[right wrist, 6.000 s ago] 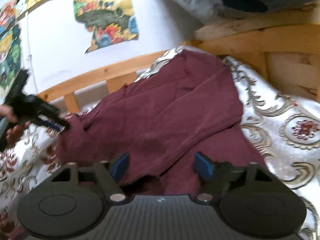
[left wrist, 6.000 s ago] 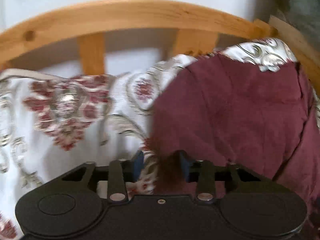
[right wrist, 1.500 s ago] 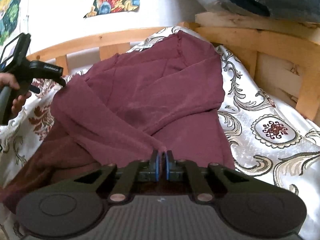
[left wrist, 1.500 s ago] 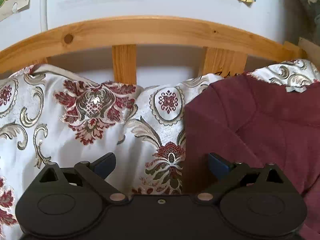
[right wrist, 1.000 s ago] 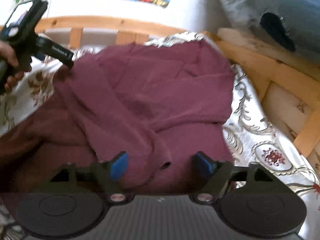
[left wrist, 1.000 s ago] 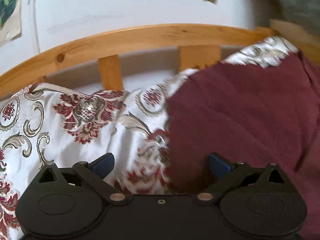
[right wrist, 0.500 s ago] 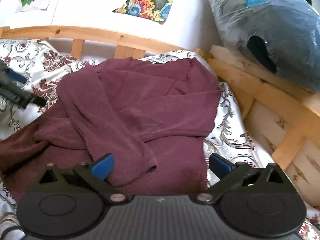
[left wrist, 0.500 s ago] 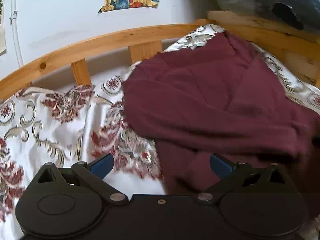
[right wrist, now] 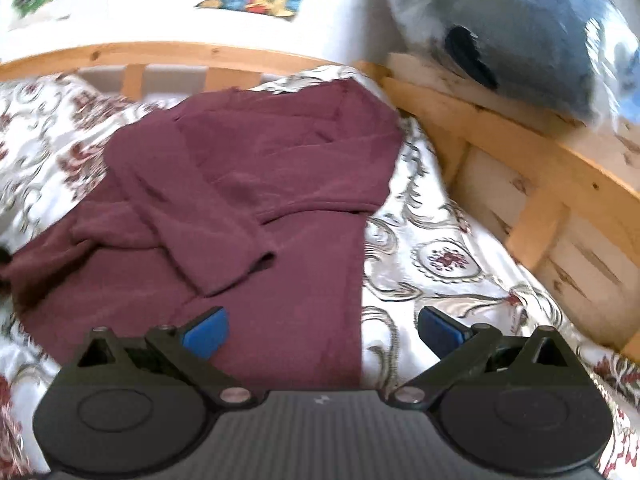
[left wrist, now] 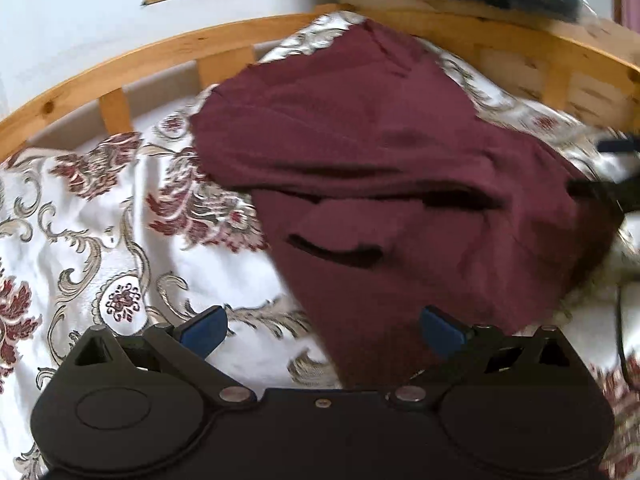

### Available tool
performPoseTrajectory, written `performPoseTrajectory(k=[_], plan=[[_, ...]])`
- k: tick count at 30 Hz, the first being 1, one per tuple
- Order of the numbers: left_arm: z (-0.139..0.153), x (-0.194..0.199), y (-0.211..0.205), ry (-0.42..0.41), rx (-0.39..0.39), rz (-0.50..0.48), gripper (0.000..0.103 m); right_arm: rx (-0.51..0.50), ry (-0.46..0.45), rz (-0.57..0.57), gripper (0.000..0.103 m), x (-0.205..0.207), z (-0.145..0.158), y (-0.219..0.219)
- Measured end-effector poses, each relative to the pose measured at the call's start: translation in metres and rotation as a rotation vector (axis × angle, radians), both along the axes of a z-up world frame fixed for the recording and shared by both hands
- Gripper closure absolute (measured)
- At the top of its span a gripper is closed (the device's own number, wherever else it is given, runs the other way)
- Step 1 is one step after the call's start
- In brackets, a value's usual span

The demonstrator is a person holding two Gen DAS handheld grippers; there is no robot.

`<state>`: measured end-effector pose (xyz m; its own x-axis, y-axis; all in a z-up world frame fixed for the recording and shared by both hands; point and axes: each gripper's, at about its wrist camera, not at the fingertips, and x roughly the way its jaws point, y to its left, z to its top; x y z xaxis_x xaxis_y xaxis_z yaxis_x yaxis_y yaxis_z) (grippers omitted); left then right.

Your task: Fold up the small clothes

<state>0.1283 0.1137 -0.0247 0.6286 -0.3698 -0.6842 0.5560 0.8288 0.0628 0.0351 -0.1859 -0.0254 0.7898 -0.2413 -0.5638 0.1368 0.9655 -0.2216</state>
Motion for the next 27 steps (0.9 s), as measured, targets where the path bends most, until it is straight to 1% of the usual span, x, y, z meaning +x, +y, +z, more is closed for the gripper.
performPoseTrajectory(k=[4, 5, 7, 9, 11, 14, 16, 18, 20, 21, 23, 27], plan=[[-0.009, -0.008, -0.006, 0.033, 0.065, -0.082, 0.001, 0.037, 0.026, -0.013, 0.000, 0.001, -0.006, -0.006], [-0.010, -0.011, -0.007, 0.028, 0.081, -0.105, 0.001, 0.037, 0.032, -0.013, 0.000, 0.003, -0.007, -0.006], [-0.010, -0.018, -0.010, -0.013, 0.099, -0.137, 0.001, 0.028, 0.037, -0.007, 0.000, 0.004, -0.008, -0.004], [-0.013, -0.023, -0.017, -0.047, 0.131, -0.150, 0.001, 0.023, 0.036, 0.003, 0.000, 0.004, -0.008, 0.000], [-0.020, -0.025, -0.029, -0.096, 0.225, -0.157, 0.001, 0.019, 0.037, 0.012, 0.000, 0.004, -0.009, 0.003], [-0.033, -0.023, -0.038, -0.139, 0.336, -0.176, 0.001, 0.013, 0.041, 0.019, 0.000, 0.004, -0.010, 0.004], [-0.036, -0.018, -0.037, -0.142, 0.329, -0.174, 0.000, 0.016, 0.041, 0.020, 0.000, 0.004, -0.009, 0.005], [-0.035, -0.012, -0.037, -0.139, 0.321, -0.146, 0.000, 0.016, 0.043, 0.020, 0.000, 0.005, -0.010, 0.005], [-0.033, -0.009, -0.037, -0.170, 0.325, -0.116, 0.001, 0.017, 0.050, 0.022, 0.000, 0.006, -0.011, 0.005], [-0.032, -0.009, -0.037, -0.205, 0.335, -0.101, 0.002, 0.019, 0.052, 0.024, 0.000, 0.006, -0.011, 0.006], [-0.029, -0.011, -0.036, -0.254, 0.336, -0.102, 0.010, 0.023, 0.058, 0.031, 0.000, 0.007, -0.012, 0.006], [-0.024, -0.018, -0.030, -0.297, 0.284, -0.134, 0.030, 0.035, 0.072, 0.044, 0.000, 0.009, -0.014, 0.006]])
